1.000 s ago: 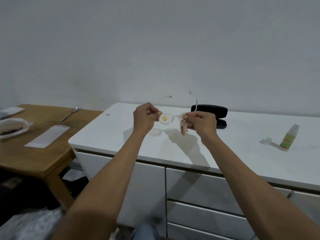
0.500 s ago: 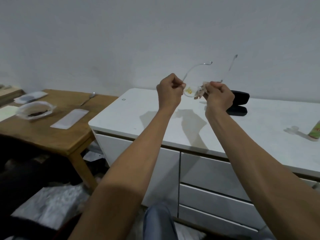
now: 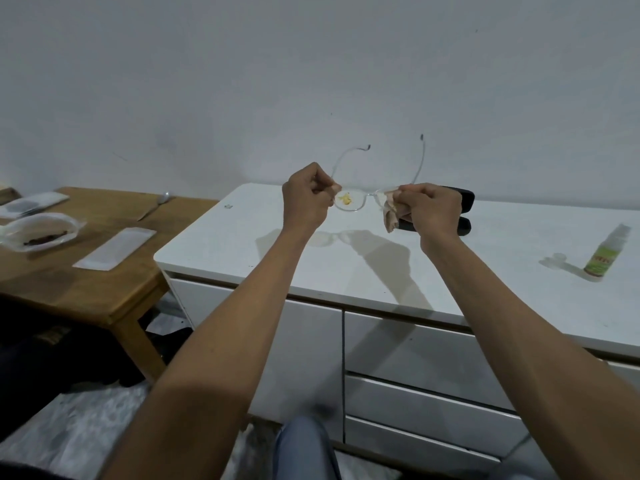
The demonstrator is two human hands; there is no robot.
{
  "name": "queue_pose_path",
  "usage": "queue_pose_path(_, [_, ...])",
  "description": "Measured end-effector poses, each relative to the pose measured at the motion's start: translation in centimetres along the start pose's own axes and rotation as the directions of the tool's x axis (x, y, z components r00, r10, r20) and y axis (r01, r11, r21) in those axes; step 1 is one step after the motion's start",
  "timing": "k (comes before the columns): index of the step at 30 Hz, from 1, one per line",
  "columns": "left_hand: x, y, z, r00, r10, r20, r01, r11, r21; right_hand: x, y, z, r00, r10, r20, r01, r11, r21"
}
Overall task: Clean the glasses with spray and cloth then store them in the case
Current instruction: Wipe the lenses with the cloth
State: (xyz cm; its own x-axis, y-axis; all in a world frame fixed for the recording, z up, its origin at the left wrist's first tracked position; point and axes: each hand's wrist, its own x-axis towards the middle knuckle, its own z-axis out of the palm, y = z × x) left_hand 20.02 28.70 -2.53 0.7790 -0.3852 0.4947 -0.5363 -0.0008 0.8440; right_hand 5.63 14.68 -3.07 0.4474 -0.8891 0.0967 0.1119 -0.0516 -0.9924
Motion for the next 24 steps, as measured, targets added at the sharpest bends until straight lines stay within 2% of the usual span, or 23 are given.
queue_pose_path(5, [-0.4, 0.9, 1.6, 0.999, 0.014, -0.037, -0.015, 0.999, -0.028, 0.4, -0.6, 1.8, 0.971, 0.013, -0.239, 0.049, 0.967, 0.251])
queue_pose_path(9, [-0.7, 1.9, 3.0, 0.997, 0.038, -0.071, -0.042, 0.998, -0.052, 1.1, -1.6, 2.9, 0.938, 0.086, -0.335, 0.067, 0.904, 0.422])
queue_pose_path(13, [-0.5, 2.8, 3.8, 0.988, 0.077, -0.133, -0.082, 0.996, -0.034, 1.7, -2.2, 3.4, 0.966, 0.045, -0.255, 0.071, 0.901, 0.428])
queue_pose_path(16, [0.1, 2.7, 3.6, 0.985, 0.084, -0.152, -0.085, 0.996, 0.004, 1.5, -1.9, 2.8, 0.993, 0.007, -0.122, 0.039, 0.927, 0.372])
queue_pose_path(21, [0.2, 1.7, 2.5, 0.995, 0.063, -0.074, -0.061, 0.998, 0.029, 1.5, -1.1, 1.0, 0.999, -0.031, -0.004, 0.032, 0.989, 0.142])
queue_pose_path(24, [0.4, 1.0, 1.8, 0.998, 0.018, -0.063, -0.016, 1.000, 0.022, 1.1, -0.7, 0.0, 0.991, -0.045, 0.124, 0.038, 0.998, 0.058])
